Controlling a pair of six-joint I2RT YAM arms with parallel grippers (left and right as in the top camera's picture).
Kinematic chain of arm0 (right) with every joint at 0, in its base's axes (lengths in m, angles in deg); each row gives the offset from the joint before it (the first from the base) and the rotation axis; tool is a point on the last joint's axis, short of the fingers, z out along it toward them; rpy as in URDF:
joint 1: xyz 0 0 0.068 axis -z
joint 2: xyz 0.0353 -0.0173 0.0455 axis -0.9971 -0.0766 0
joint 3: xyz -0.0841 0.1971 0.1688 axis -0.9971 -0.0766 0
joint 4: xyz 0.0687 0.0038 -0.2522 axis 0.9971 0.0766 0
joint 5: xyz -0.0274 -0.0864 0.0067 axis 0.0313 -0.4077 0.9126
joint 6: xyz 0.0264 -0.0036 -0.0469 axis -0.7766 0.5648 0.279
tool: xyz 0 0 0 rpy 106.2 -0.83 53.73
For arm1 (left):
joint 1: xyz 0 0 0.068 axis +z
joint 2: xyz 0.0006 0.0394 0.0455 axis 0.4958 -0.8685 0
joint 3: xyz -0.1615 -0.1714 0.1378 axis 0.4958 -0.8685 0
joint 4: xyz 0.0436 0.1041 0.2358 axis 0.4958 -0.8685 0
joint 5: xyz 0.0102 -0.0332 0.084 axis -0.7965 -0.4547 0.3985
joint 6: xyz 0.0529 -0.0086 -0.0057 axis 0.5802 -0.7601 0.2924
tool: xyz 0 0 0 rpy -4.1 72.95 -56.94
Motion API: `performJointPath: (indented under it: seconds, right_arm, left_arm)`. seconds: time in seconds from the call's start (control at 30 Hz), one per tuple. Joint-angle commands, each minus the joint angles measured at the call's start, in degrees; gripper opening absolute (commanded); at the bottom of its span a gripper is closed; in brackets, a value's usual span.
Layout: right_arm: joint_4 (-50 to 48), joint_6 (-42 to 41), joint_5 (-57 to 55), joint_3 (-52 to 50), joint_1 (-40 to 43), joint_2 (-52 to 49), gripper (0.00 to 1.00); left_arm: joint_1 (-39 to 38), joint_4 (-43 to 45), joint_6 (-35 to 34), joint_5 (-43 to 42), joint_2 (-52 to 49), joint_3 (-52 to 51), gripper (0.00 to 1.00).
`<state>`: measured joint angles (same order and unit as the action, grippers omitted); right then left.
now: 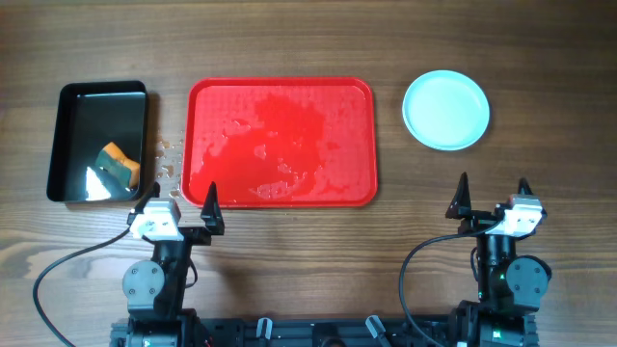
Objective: Clean dirty plates on tray and stack at the side
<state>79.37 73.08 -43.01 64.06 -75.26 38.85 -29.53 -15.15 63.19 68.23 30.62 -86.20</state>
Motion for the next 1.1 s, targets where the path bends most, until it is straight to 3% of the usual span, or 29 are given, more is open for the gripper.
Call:
performJointPath:
  seconds: [0.0, 1.07]
  right_arm:
    - [-0.1, 1.0, -0.8, -0.1, 0.3, 0.7, 1.0]
    - [-0.1, 1.0, -0.8, -0.1, 0.3, 0.7, 1.0]
  left_arm:
    - [0.7, -0.3, 3.3, 1.8, 0.7, -0.4, 1.0]
    - [3.0, -0.3, 3.2, 1.3, 0.7, -0.4, 1.0]
